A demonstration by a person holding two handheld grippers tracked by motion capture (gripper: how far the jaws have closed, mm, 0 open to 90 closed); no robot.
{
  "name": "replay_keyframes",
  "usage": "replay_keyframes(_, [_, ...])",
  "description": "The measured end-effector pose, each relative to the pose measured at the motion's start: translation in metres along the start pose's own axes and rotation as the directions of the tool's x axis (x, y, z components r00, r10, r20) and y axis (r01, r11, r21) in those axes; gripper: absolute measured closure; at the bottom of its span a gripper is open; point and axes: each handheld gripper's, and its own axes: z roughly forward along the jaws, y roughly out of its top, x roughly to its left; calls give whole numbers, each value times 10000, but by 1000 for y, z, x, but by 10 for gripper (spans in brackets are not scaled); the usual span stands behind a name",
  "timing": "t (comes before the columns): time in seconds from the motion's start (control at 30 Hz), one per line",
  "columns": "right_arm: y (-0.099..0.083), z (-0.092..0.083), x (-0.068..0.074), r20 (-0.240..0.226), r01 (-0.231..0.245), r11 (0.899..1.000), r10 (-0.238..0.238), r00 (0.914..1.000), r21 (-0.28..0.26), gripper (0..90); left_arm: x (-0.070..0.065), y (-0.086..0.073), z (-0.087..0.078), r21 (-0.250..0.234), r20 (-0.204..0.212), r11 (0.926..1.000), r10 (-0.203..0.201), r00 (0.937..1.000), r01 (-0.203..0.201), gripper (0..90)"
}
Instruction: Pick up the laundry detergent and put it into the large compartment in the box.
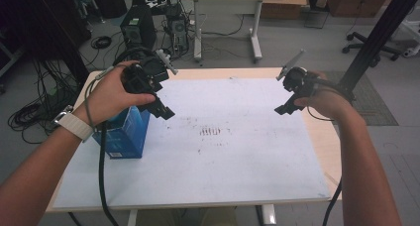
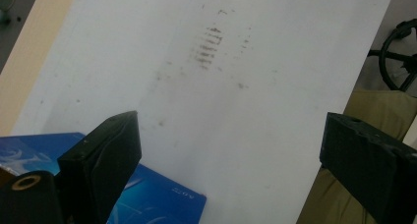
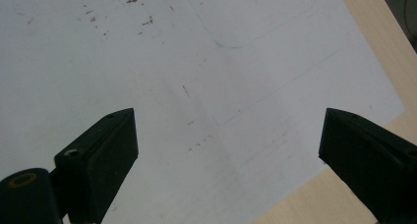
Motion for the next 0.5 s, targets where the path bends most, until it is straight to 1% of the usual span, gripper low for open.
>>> replay_keyframes(0.07, [-1,0,0,-1,-22,10000,22,10000,24,78,-2,2,1,57,49,9999,123,9999,-124,90])
replay_keyframes(0.3, [-1,1,0,-7,-42,10000,42,10000,27,77,-6,6,4,22,286,9990,454,9986,-455,89])
replay_keyframes(0.43, [-2,1,0,-14,-45,10000,45,10000,31,77,-11,8,6,51,355,9973,734,9967,-737,89])
replay_keyframes(0.5, [-2,1,0,1,-68,10000,68,10000,28,77,-14,8,6,13,370,9967,816,9960,-817,88])
